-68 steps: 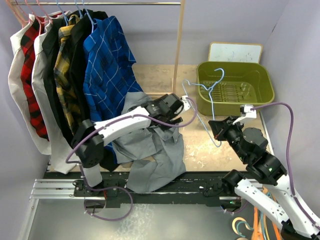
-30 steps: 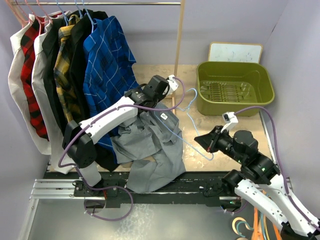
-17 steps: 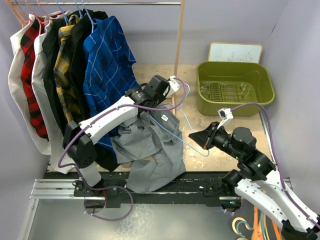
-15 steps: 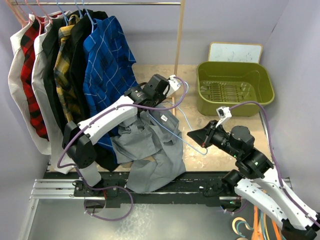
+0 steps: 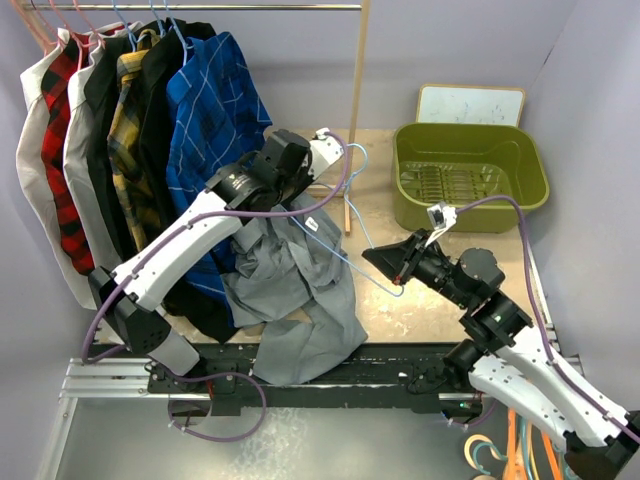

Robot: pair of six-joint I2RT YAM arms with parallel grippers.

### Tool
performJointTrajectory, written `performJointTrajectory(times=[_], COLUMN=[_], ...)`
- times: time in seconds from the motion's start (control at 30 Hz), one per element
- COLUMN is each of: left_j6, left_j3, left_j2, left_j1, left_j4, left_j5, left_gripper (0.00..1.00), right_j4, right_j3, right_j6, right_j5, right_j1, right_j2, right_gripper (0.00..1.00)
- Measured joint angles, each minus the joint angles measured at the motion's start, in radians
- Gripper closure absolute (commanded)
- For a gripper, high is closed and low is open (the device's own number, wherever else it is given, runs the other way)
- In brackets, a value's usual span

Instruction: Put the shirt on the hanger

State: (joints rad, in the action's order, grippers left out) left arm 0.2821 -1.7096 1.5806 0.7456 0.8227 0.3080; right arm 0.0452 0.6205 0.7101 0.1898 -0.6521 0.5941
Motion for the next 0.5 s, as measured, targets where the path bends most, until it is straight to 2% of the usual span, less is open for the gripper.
performJointTrajectory(times=[0.27, 0.5], left_j6=[0.0, -0.01], left_j3=[-0.058, -0.099], left_j2=[-0.019, -0.02], left_j1=[-0.016, 0.016], left_j4=[0.037, -0.016], left_j5=[0.019, -0.03], left_gripper=[1.0, 1.0], right_j4=[0.102, 0.072], right_j3=[-0.023, -0.024], right_j6=[0.022, 0.042], right_j5=[-0.022, -0.171], right_j1=[-0.057, -0.2], right_j2=[0.047, 0.115], right_gripper=[1.0, 1.0])
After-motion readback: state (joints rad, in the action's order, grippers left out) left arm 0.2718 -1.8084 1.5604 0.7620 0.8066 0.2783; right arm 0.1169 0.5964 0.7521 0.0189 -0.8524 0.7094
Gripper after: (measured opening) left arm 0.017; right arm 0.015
